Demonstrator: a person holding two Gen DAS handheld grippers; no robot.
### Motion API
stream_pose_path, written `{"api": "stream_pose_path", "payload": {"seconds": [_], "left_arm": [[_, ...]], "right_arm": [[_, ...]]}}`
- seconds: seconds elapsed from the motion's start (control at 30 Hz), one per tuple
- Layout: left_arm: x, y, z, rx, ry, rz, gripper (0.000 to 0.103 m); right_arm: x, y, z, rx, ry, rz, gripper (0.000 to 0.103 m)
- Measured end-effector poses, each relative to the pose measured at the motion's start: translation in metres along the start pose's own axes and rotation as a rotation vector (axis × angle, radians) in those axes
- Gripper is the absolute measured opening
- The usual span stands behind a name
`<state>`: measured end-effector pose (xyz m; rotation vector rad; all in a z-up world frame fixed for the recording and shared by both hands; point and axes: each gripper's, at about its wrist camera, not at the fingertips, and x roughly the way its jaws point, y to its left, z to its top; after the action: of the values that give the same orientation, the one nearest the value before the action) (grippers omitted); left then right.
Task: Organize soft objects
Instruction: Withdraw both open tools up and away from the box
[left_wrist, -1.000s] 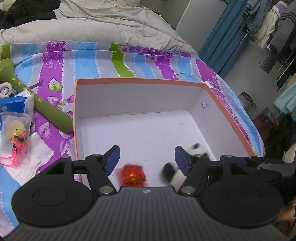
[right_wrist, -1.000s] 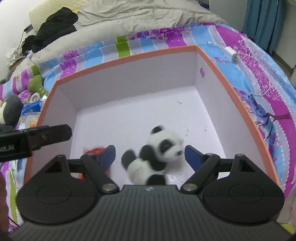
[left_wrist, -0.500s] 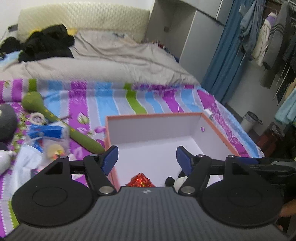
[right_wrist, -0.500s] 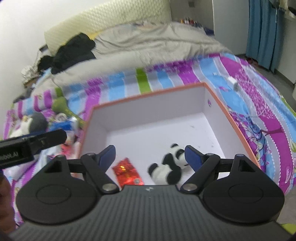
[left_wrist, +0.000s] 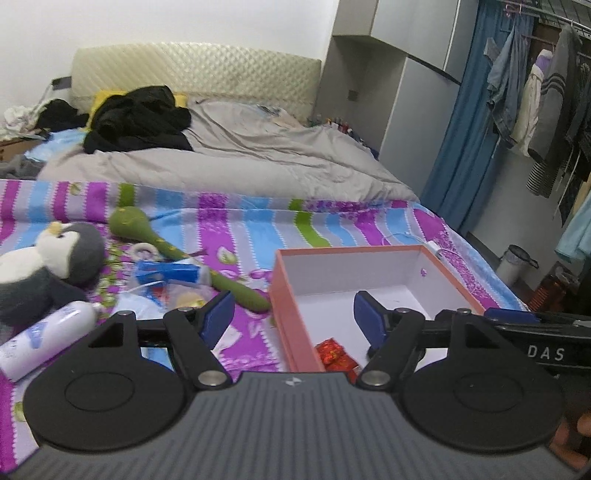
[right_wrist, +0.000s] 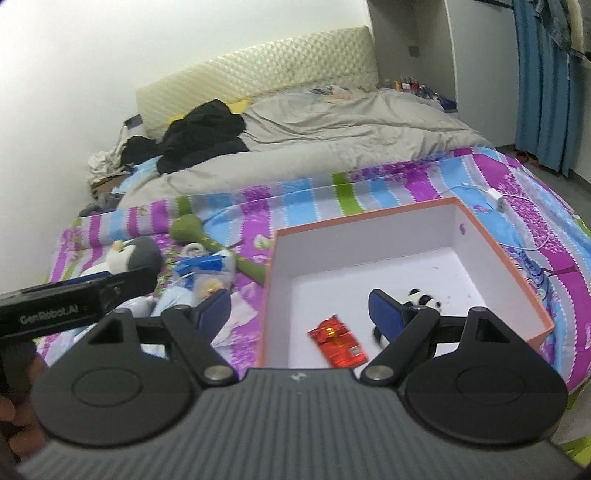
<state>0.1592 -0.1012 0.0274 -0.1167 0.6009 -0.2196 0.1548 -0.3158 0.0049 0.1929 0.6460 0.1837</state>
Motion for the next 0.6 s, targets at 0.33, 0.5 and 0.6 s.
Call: {"api": "stream_pose_path", "payload": {"seconds": [0.33, 0.5, 0.6], "left_arm": [[-0.060, 0.041, -0.036, -0.045, -0.010, 0.058, 0.076], [-0.084, 0.056, -0.051, -0.064, -0.025, 0.085, 0.076], [-0.096, 0.065, -0.061, -0.070, -0.028, 0.102, 0.076]], "right_arm": [[-0.025, 0.045, -0.031, -0.041, -0.010, 0.054, 0.084], [-0.034, 0.062, -0.045, -0.058, -0.013, 0.080, 0.084], [-0.038, 0.071, -0.055, -0.061, -0.013, 0.096, 0.083]]}}
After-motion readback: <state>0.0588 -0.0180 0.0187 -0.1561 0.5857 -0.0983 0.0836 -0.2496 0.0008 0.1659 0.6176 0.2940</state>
